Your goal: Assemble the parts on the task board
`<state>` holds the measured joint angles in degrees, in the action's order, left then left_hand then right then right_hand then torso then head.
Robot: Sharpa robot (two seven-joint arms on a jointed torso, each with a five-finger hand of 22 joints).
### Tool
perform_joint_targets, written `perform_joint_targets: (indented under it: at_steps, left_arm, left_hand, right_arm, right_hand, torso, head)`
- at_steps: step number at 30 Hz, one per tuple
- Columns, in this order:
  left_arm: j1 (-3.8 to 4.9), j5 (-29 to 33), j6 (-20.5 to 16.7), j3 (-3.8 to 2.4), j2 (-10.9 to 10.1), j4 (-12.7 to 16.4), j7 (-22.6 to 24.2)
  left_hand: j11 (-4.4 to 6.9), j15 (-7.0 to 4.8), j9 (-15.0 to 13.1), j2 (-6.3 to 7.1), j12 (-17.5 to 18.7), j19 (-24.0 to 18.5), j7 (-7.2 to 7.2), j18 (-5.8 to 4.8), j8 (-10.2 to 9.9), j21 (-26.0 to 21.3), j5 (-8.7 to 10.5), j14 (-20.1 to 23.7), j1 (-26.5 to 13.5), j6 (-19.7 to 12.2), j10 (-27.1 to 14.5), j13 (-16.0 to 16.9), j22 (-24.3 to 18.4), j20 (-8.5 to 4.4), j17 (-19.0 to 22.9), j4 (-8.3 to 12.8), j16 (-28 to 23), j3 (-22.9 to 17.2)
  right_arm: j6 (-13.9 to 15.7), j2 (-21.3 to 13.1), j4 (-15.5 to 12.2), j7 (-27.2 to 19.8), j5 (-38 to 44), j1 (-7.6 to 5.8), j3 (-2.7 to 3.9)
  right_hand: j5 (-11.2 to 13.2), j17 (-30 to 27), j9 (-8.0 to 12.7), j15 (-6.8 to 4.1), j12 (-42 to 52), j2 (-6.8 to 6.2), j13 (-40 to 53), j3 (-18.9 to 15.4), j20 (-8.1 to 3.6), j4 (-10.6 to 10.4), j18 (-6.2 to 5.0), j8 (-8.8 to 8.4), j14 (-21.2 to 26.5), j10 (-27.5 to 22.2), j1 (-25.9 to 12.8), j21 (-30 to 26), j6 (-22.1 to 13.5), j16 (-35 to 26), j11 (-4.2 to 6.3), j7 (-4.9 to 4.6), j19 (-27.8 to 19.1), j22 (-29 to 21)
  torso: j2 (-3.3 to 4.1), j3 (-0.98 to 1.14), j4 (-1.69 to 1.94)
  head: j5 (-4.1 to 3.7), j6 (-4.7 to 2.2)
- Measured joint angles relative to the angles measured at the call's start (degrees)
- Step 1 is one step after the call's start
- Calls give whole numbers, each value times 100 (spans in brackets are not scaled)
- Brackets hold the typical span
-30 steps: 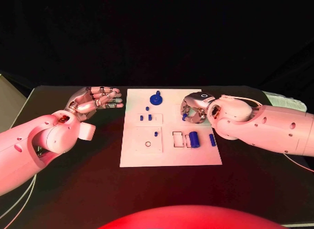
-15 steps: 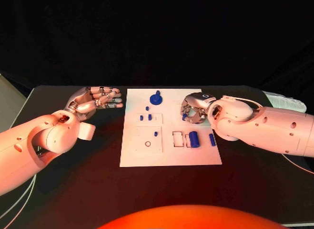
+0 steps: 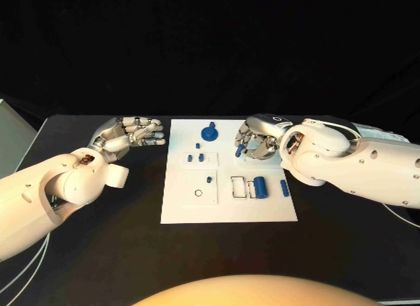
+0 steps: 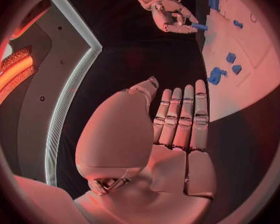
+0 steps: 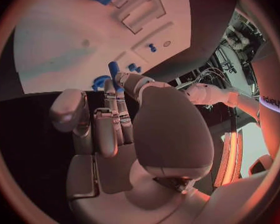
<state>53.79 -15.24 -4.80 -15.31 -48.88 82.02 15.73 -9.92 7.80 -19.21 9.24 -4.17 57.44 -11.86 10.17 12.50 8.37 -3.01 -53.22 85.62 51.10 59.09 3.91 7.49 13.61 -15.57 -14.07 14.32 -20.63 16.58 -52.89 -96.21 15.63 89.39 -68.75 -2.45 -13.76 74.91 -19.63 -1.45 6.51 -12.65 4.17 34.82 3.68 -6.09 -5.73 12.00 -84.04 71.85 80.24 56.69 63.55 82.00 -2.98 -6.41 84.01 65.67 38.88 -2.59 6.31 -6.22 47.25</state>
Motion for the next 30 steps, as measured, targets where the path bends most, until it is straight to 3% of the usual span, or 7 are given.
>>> perform_joint_targets:
  at_steps: [7, 12, 21, 30]
  left_arm:
    - [-1, 2, 3, 0, 21, -6, -3]
    - [-2, 4, 5, 0, 35, -7, -5]
    - [-3, 8, 9, 0, 45, -3, -8]
    - [-3, 12, 10, 0, 59, -12, -9]
  left_hand:
    - [0, 0, 0, 0, 0, 0, 0, 0, 0, 0, 0, 0, 0, 0, 0, 0, 0, 0, 0, 0, 0, 0]
    - [0, 0, 6, 0, 0, 0, 0, 0, 0, 0, 0, 0, 0, 0, 0, 0, -10, 0, 0, 0, 0, 0]
    - [0, 0, 6, 0, 0, 0, 0, 0, 0, 0, 0, 0, 0, 0, 0, 0, -10, 0, 0, 0, -24, 0]
    - [0, 0, 6, 0, 0, 0, 0, 0, 0, 0, 0, 0, 0, 0, 0, 0, -14, 0, 0, 0, -24, 0]
  right_arm:
    - [31, 164, -334, 0, -38, 1, -2]
    - [68, 432, -488, -6, 79, 127, -90]
    - [192, 808, -480, -9, 612, 393, -253]
    - [258, 994, -357, -8, 972, 570, -334]
  right_hand:
    - [0, 0, 0, 0, -24, 0, 0, 15, 0, 16, 0, 22, 0, 0, 0, 0, -1, 0, 0, -1, 0, -1]
    - [1, 0, 0, 0, -25, 0, 0, 15, 1, 16, 0, 22, 0, 0, 0, 0, 0, 0, 0, -5, 0, -1]
    - [5, 0, 0, 1, -36, -1, -2, 30, 1, 31, 0, 21, 0, -1, 0, 0, -7, 0, -1, -13, 0, -2]
    - [16, 0, 0, 1, -37, -2, -3, 30, 1, 32, 0, 17, 0, -1, 0, 0, -13, 0, -1, -20, -1, 5]
  torso:
    - [-1, 1, 1]
    - [-1, -3, 4]
    - [3, -10, 12]
    - [10, -7, 5]
  head:
    - [44, 1]
    - [108, 14]
    - [190, 47]
    - [240, 85]
